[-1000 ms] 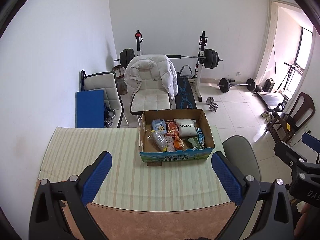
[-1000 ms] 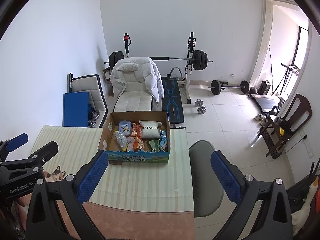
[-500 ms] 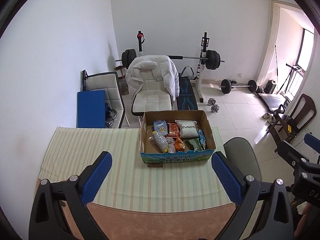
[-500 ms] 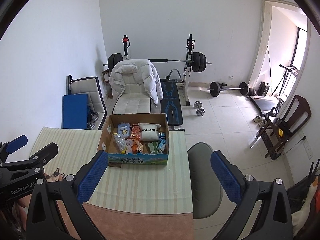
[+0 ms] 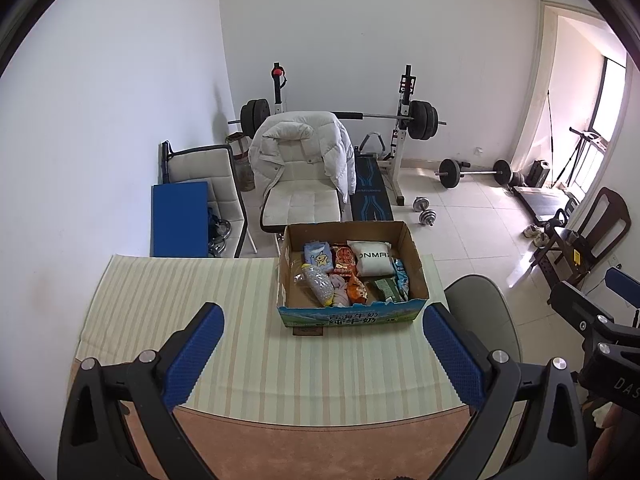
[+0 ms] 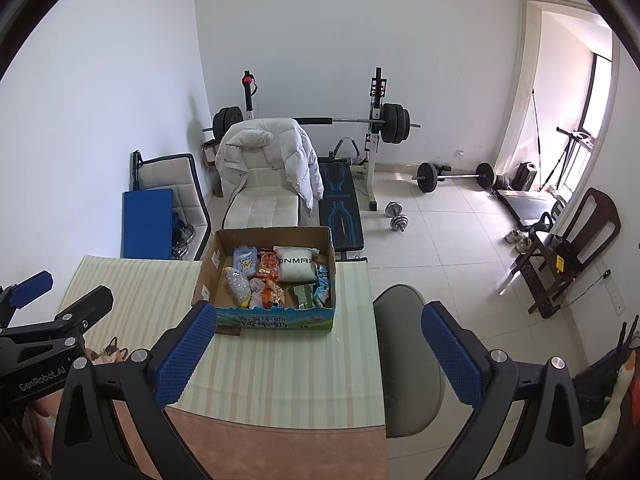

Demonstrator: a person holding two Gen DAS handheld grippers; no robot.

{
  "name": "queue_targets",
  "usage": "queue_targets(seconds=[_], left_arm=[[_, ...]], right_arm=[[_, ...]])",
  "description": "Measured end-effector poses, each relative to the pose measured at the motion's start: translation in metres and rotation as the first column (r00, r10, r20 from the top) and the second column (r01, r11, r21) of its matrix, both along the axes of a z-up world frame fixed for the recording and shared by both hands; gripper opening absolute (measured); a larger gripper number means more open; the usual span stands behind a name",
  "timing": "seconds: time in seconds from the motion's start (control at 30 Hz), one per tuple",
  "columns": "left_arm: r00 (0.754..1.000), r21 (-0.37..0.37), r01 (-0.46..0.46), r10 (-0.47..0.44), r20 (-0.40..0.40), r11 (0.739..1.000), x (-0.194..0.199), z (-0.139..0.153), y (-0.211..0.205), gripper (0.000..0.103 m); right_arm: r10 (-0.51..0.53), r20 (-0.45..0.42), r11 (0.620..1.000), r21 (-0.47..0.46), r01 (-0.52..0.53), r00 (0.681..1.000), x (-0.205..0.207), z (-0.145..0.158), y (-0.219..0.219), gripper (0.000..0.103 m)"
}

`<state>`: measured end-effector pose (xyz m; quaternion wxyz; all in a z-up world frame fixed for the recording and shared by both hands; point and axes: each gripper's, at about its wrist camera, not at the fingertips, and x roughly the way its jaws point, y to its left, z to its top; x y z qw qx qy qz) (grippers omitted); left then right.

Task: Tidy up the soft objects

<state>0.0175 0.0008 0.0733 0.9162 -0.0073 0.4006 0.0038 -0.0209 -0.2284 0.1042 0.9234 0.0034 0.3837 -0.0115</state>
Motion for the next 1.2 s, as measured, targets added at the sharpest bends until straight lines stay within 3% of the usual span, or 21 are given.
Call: queue_targets(seconds=[1.2], left_arm=[[1.000, 0.008, 0.013, -0.013, 0.000, 1.000, 0.0002, -0.0006, -0.0012, 0.102]], right_arm=[[-0.009, 0.000, 1.000, -0.003, 0.009, 1.000, -0.0054, -0.0039, -0.0047, 0.103]])
